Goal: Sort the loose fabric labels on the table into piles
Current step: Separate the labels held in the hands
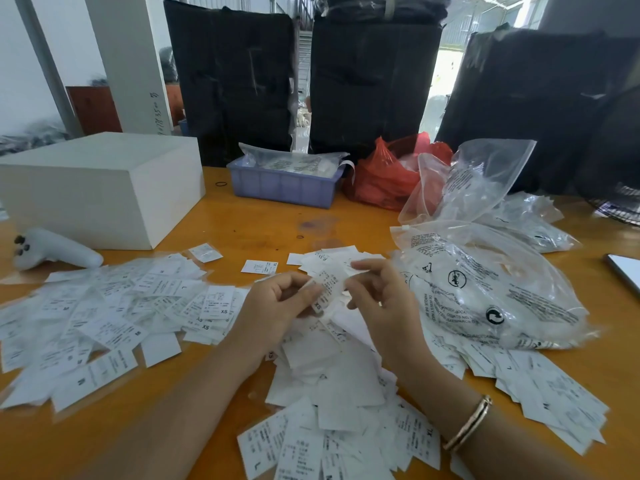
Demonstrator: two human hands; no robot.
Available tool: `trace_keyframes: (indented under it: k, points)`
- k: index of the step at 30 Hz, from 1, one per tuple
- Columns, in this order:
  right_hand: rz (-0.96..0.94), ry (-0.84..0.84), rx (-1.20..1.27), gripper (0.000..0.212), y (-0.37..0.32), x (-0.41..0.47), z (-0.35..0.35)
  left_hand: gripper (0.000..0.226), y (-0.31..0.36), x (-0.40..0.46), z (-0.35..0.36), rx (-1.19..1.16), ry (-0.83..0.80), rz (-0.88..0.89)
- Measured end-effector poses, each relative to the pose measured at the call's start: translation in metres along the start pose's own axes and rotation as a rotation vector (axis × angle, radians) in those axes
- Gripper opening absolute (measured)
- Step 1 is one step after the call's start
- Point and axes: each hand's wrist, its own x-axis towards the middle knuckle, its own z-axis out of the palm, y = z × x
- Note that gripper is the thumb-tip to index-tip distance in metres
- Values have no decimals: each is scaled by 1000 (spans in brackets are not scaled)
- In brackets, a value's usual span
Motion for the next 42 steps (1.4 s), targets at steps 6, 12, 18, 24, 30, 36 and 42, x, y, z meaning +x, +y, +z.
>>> trace_keyframes:
  k: [6, 12, 18, 24, 30, 36, 42]
  points:
    - [15, -127, -33, 28, -2, -7, 13, 14, -2, -1, -1, 112, 24, 55]
    - [84, -148, -28, 27, -2, -7, 14, 11, -3, 1, -2, 150, 83, 53]
    - [-16, -267, -162, 11, -2, -8, 16, 9, -6, 3, -3, 165, 74, 62]
    - [-87, -99, -233, 18, -14, 11, -8, 22, -3, 9, -19, 226, 376, 15]
    - [-98, 404, -334, 19, -16, 62, -82, 12, -13, 17, -51, 433, 583, 44]
    - [353, 112, -995, 32, 40, 88, -137, 12, -18, 16, -75, 751, 663, 97]
    - [510, -35, -1128, 29, 65, 74, -135, 19, -23, 16, -80, 1213, 614, -81]
